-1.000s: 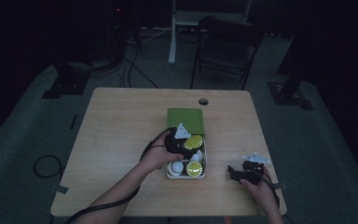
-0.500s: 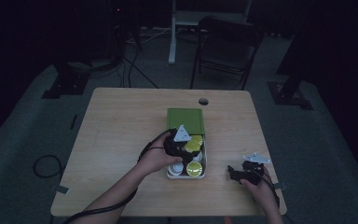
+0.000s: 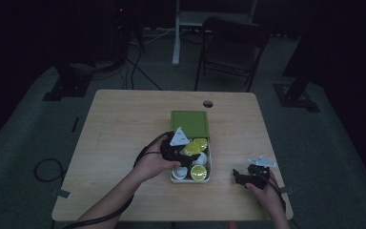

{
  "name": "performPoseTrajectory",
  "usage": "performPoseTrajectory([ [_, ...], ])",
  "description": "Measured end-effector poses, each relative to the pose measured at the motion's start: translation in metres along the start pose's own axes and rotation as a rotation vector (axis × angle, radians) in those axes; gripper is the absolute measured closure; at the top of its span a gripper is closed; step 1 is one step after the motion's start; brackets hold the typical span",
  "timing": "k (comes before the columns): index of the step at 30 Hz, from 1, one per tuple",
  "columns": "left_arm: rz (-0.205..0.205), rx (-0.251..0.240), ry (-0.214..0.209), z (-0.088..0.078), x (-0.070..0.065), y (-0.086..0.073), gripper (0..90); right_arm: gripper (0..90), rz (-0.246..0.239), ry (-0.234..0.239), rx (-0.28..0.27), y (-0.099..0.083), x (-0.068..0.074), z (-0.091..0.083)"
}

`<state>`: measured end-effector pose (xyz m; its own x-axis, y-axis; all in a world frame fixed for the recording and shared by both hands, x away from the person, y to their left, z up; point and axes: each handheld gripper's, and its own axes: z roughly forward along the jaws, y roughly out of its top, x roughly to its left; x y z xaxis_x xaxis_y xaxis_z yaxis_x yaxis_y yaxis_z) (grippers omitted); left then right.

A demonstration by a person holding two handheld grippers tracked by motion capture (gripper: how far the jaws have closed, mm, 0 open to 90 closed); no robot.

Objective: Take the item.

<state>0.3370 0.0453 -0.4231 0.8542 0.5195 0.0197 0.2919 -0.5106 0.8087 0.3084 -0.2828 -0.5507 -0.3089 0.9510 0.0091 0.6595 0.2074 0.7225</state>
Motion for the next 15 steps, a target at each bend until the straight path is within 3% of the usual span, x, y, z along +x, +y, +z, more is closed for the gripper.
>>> performPoseTrajectory([
  [10, 0.003, -0.005, 0.034, -0.019, 0.001, -0.004, 38.4, 11.5, 0.001, 0.000, 0.001, 0.000, 0.000, 0.000],
  [15, -0.016, -0.013, 0.054, -0.029, 0.007, -0.008, 38.4, 11.5, 0.001, 0.001, 0.001, 0.000, 0.000, 0.000],
])
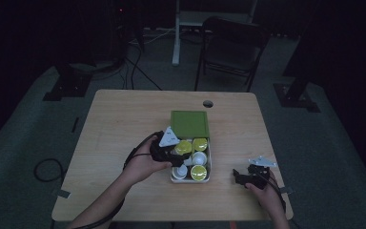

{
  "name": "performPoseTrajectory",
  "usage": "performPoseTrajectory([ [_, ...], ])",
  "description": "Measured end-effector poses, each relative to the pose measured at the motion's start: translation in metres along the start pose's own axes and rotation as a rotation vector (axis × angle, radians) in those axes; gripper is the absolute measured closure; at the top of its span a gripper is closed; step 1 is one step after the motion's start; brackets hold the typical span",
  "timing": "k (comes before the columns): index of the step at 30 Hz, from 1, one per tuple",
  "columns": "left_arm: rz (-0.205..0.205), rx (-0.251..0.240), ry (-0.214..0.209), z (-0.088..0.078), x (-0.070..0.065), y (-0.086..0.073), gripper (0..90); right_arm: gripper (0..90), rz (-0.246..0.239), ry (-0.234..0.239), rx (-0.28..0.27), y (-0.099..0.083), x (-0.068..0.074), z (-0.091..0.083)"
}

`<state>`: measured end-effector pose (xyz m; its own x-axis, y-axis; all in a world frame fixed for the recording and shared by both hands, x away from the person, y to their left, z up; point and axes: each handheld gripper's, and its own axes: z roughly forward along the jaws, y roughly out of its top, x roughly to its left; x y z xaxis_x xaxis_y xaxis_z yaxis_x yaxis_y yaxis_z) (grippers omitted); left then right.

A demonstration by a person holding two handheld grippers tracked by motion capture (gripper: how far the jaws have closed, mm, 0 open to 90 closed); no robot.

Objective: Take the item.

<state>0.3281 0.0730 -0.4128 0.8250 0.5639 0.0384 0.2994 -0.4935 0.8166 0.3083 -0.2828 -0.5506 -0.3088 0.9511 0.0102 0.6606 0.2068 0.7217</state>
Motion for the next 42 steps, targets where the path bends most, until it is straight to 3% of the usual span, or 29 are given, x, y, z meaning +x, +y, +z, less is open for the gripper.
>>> performPoseTrajectory([
  [25, -0.081, -0.009, 0.101, -0.034, 0.034, -0.033, 38.4, 11.5, -0.002, -0.001, -0.003, 0.000, 0.000, 0.000],
  [32, -0.085, 0.006, 0.130, -0.038, 0.041, -0.044, 38.4, 11.5, 0.001, 0.000, -0.001, 0.000, 0.000, 0.000],
  [42, -0.138, 0.010, 0.167, -0.040, 0.053, -0.065, 38.4, 11.5, 0.000, -0.001, -0.001, 0.000, 0.000, 0.000],
])
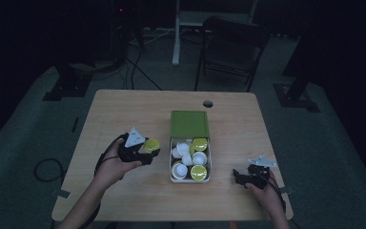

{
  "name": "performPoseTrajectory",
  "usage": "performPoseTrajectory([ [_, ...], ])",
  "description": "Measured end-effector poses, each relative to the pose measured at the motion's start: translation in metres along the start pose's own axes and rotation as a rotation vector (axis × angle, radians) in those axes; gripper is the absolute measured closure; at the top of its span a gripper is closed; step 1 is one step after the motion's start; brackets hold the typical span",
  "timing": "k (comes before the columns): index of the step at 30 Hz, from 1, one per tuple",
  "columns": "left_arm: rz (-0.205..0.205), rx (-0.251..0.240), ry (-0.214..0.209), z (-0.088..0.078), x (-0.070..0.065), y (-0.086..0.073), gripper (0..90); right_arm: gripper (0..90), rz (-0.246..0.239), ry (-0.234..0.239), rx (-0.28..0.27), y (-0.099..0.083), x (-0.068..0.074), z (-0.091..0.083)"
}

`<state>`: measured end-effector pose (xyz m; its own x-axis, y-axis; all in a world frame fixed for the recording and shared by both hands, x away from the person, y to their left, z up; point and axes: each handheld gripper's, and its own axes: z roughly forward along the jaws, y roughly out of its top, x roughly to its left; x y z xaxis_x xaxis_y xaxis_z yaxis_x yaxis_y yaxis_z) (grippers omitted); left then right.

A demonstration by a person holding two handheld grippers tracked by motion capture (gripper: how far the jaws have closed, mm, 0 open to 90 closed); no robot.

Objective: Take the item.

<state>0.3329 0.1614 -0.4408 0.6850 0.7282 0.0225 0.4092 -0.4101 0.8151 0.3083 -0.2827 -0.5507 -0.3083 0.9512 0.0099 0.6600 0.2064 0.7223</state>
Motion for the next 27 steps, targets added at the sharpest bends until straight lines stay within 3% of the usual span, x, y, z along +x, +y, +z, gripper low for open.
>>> performPoseTrajectory([
  [18, -0.088, 0.001, 0.077, -0.005, 0.030, -0.037, 38.4, 11.5, 0.000, 0.000, 0.000, 0.000, 0.000, 0.000],
  [27, -0.120, -0.007, 0.137, -0.005, 0.041, -0.055, 38.4, 11.5, 0.000, 0.000, 0.000, 0.000, 0.000, 0.000],
])
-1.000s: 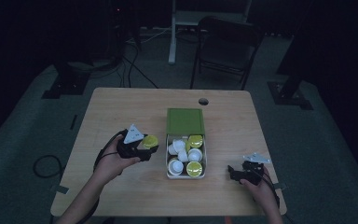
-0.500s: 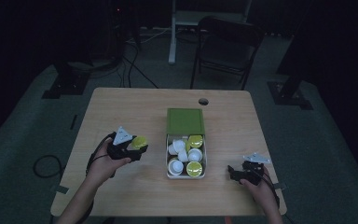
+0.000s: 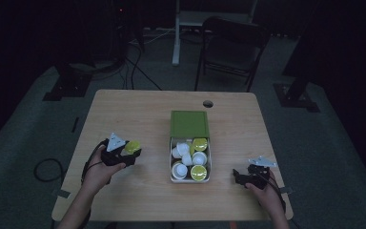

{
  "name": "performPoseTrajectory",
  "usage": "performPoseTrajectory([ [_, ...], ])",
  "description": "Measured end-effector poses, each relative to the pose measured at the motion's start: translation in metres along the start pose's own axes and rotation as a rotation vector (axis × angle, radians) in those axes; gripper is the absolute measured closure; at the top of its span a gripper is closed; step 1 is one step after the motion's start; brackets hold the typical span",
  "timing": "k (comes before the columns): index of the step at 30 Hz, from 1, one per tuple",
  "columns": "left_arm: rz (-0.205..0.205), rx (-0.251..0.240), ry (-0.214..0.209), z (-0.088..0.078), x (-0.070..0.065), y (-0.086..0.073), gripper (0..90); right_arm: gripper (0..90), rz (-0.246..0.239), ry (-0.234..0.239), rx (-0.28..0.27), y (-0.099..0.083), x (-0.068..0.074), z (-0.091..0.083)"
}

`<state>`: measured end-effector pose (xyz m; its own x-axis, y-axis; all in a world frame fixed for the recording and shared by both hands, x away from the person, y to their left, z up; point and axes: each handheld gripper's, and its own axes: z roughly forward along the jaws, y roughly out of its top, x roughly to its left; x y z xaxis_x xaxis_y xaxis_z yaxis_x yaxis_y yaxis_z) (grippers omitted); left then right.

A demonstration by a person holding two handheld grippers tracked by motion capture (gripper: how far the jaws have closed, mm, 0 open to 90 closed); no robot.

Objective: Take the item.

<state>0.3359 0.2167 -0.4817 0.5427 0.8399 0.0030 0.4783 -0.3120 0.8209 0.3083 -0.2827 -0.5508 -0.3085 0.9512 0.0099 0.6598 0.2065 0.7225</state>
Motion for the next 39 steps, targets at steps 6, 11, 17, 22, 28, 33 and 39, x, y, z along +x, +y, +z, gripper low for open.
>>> performPoseTrajectory([
  [6, -0.038, 0.002, 0.041, 0.005, 0.011, -0.013, 38.4, 11.5, 0.000, 0.000, 0.000, 0.000, 0.000, 0.000],
  [11, -0.053, 0.008, 0.076, 0.008, 0.018, -0.022, 38.4, 11.5, 0.000, 0.000, 0.000, 0.000, 0.000, 0.000],
  [17, -0.077, 0.017, 0.102, 0.007, 0.026, -0.034, 38.4, 11.5, 0.000, 0.000, 0.000, 0.000, 0.000, 0.000],
  [22, -0.095, 0.021, 0.112, 0.004, 0.031, -0.044, 38.4, 11.5, 0.000, 0.000, 0.000, 0.000, 0.000, 0.000],
  [28, -0.103, 0.024, 0.128, -0.001, 0.035, -0.051, 38.4, 11.5, 0.001, 0.000, 0.000, 0.000, 0.000, 0.000],
  [33, -0.110, 0.023, 0.143, -0.007, 0.038, -0.057, 38.4, 11.5, 0.001, 0.000, 0.000, 0.000, 0.000, 0.000],
  [39, -0.122, 0.026, 0.160, -0.008, 0.040, -0.063, 38.4, 11.5, 0.000, 0.000, 0.001, 0.000, 0.000, 0.000],
])
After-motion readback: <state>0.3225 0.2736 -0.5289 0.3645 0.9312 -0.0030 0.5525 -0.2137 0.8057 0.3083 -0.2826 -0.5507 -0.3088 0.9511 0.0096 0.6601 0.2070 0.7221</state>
